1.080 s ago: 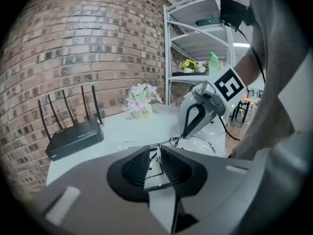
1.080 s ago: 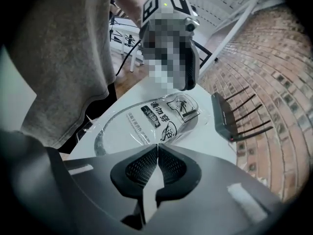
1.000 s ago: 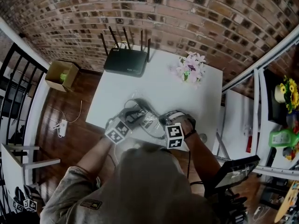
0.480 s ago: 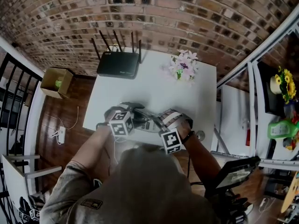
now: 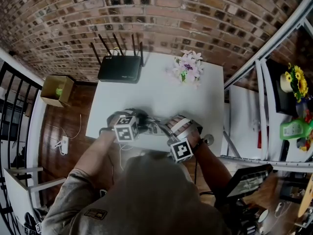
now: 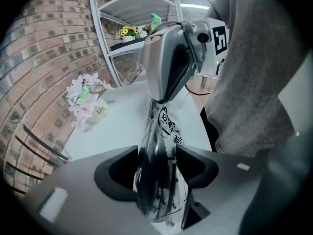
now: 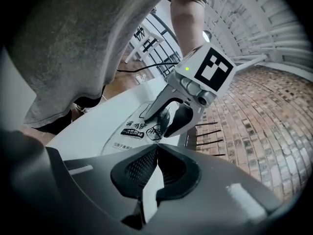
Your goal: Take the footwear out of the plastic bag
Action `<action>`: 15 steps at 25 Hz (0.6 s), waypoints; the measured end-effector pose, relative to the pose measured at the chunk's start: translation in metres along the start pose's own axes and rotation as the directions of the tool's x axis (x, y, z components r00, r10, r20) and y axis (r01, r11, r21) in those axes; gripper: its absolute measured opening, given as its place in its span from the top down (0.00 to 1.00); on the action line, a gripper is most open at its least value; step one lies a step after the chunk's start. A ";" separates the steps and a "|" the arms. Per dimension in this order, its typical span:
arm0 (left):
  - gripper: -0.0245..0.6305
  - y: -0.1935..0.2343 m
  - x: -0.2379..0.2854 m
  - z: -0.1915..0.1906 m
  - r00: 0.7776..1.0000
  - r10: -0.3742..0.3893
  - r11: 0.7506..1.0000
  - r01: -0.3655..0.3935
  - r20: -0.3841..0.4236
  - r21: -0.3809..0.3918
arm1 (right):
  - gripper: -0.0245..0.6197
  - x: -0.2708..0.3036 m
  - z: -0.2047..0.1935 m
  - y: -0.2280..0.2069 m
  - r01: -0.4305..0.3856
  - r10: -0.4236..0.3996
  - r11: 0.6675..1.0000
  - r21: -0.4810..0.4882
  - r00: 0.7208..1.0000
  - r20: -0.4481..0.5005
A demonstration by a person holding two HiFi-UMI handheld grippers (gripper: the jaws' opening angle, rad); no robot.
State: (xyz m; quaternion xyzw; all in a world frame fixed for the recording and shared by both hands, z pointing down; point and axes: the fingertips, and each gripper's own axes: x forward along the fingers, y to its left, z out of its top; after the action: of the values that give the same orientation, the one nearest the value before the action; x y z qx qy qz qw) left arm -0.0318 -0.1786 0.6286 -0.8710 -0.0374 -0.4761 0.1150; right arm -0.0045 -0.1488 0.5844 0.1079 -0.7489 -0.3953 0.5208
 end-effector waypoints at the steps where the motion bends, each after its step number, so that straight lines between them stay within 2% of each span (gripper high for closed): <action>1: 0.60 0.000 -0.001 0.001 1.000 0.011 1.000 -0.011 -0.002 0.005 | 0.94 -0.001 0.000 0.000 0.006 -0.006 1.000 0.009 1.000 0.001; 6: 0.64 -0.001 -0.004 0.007 0.996 0.095 0.994 -0.094 -0.001 0.046 | 0.94 -0.007 -0.004 0.000 0.035 -0.036 0.994 0.102 0.999 0.011; 10: 0.65 -0.005 -0.007 0.006 0.987 0.161 0.983 -0.158 -0.021 0.093 | 0.90 -0.012 -0.007 0.004 0.008 -0.015 0.975 0.222 0.999 0.030; 13: 0.66 -0.007 -0.012 0.004 0.978 0.207 0.974 -0.204 -0.013 0.095 | 0.80 -0.020 -0.016 0.007 -0.013 -0.006 0.936 0.351 0.999 0.052; 15: 0.66 -0.007 -0.016 0.002 0.973 0.229 0.970 -0.228 -0.008 0.085 | 0.77 -0.029 -0.029 0.007 -0.008 -0.024 0.893 0.449 0.998 0.066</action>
State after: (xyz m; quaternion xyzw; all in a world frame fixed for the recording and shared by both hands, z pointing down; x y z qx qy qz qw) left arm -0.0402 -0.1707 0.6158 -0.8596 0.0443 -0.4656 0.2058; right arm 0.0343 -0.1418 0.5733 0.2143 -0.8371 -0.2174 0.4540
